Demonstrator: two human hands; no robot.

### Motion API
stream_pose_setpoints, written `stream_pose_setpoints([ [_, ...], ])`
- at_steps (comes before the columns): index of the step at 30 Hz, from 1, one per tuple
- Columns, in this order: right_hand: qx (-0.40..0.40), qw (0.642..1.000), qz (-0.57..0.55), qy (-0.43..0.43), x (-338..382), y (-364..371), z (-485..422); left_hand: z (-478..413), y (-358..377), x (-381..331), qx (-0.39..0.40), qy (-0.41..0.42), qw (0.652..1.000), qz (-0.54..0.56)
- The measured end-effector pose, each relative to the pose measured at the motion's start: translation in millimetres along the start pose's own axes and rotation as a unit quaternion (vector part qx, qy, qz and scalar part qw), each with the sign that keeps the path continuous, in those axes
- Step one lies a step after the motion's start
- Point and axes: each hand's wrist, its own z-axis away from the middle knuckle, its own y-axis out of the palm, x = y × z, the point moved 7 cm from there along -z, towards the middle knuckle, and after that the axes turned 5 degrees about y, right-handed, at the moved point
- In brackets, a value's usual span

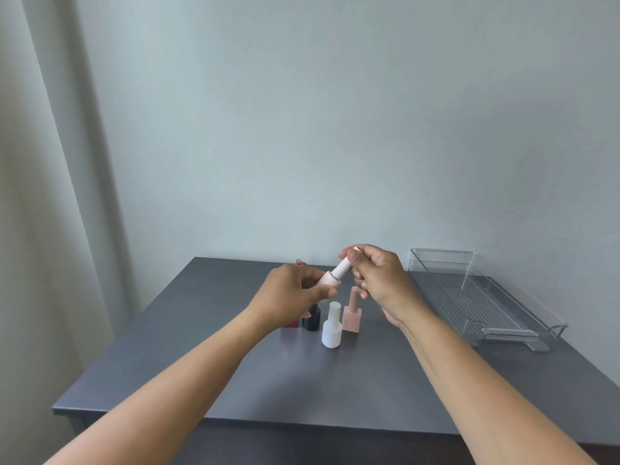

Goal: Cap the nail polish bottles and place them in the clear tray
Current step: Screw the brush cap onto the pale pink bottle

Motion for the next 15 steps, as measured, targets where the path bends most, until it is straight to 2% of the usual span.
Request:
stream_pose_setpoints([
  [9,-0.053,0.998,0.017,0.010,-6.1,-0.5,-1.6,3.7,-0.1,-3.0,-0.060,0.028,0.991,-0.116],
  [13,-0.049,0.999,0.023,-0.002,-2.7,-0.6,-2.1,2.1,-2.1,-3.0,-0.040,0.016,0.995,-0.094],
  [15,-0.020,1.000,0.006,-0.003,-1.6,0.9,-2.9,0.5,-2.6,-0.8,-0.008,0.002,0.999,-0.050],
])
